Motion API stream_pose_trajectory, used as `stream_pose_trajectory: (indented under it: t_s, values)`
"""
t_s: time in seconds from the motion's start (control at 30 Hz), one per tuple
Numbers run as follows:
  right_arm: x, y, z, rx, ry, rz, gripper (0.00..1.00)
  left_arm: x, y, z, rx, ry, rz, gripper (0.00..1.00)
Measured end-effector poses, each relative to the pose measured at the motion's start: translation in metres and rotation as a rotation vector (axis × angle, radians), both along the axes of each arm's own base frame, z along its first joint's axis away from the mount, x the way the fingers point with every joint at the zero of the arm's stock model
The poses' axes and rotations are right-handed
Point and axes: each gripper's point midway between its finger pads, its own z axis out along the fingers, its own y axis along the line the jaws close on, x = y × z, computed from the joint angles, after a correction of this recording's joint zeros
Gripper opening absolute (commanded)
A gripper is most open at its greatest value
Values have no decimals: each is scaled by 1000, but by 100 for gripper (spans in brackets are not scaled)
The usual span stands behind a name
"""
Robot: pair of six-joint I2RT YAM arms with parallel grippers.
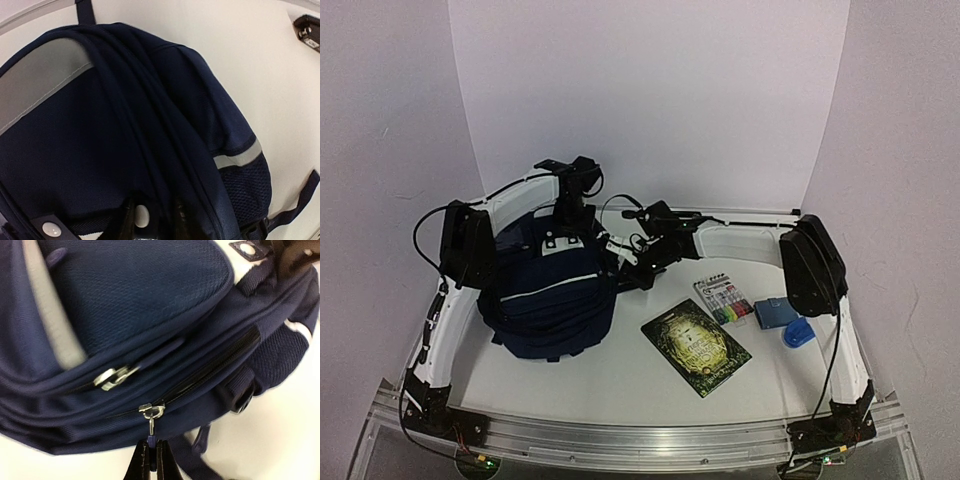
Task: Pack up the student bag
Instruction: Unzip the student bag at the center of the board.
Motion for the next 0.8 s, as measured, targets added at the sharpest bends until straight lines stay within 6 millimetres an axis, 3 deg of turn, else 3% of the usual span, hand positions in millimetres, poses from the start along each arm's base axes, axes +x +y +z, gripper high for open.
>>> stream_pose_trajectory:
  t_s: [0.2,0.4,0.5,0.7,0.8]
  values:
    - [-21,-9,11,26,11,-14,0,5,18,0,-64,24,143,0]
    - [-33,-11,14,49,45,-47,0,13,61,-3,-109,62,303,1]
    - [-29,-8,20,66,42,-68,0,13,78,-1,-119,73,342,14]
    - [-11,3,35,87,52,-88,0,6,93,10,-174,81,267,60]
    - [-5,4,34,81,60,-94,0,-6,93,21,-265,101,161,66]
